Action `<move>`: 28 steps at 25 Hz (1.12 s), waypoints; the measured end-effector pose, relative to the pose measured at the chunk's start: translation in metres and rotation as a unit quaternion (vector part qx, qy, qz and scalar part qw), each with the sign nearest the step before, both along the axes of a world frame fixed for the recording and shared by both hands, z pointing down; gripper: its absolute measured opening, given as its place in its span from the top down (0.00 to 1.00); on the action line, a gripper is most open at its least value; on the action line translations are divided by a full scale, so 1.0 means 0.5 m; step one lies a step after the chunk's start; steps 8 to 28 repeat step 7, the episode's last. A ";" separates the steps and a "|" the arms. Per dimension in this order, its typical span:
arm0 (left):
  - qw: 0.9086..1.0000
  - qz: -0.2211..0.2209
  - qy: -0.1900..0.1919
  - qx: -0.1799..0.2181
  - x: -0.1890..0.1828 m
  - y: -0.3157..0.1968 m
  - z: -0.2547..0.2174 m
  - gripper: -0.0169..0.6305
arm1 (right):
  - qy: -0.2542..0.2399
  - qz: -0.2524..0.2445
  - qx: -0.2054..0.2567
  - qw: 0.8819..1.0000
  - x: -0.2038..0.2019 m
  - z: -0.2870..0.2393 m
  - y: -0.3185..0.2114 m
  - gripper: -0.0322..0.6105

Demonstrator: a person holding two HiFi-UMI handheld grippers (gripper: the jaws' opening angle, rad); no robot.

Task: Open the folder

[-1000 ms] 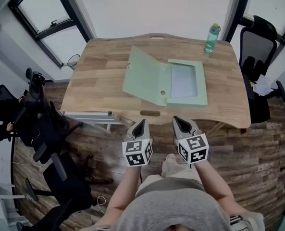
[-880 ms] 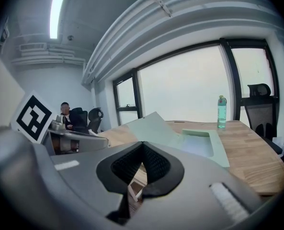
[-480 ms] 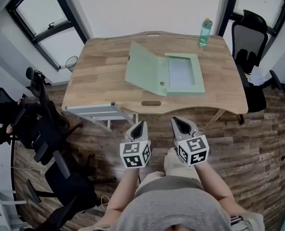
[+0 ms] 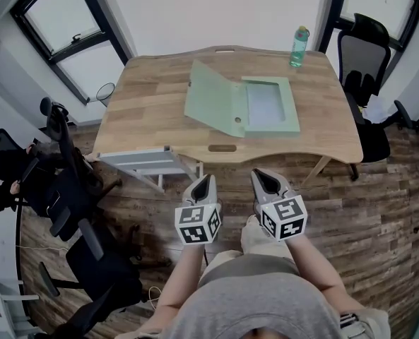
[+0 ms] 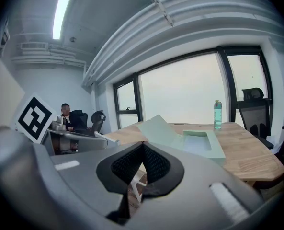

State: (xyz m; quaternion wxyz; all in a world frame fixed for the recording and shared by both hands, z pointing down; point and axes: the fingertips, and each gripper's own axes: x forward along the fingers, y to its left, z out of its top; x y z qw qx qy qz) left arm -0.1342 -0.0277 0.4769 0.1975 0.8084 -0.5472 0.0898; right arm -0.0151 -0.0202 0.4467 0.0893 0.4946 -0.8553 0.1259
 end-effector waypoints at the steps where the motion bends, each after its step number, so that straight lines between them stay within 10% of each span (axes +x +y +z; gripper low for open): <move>1: 1.000 0.000 0.001 0.001 0.000 0.000 -0.002 0.97 | 0.001 0.000 0.001 1.000 0.000 -0.003 0.000 0.95; 28: 1.000 0.002 0.004 0.005 0.008 0.002 -0.007 0.97 | 0.001 0.000 0.008 1.000 0.005 -0.011 0.001 0.95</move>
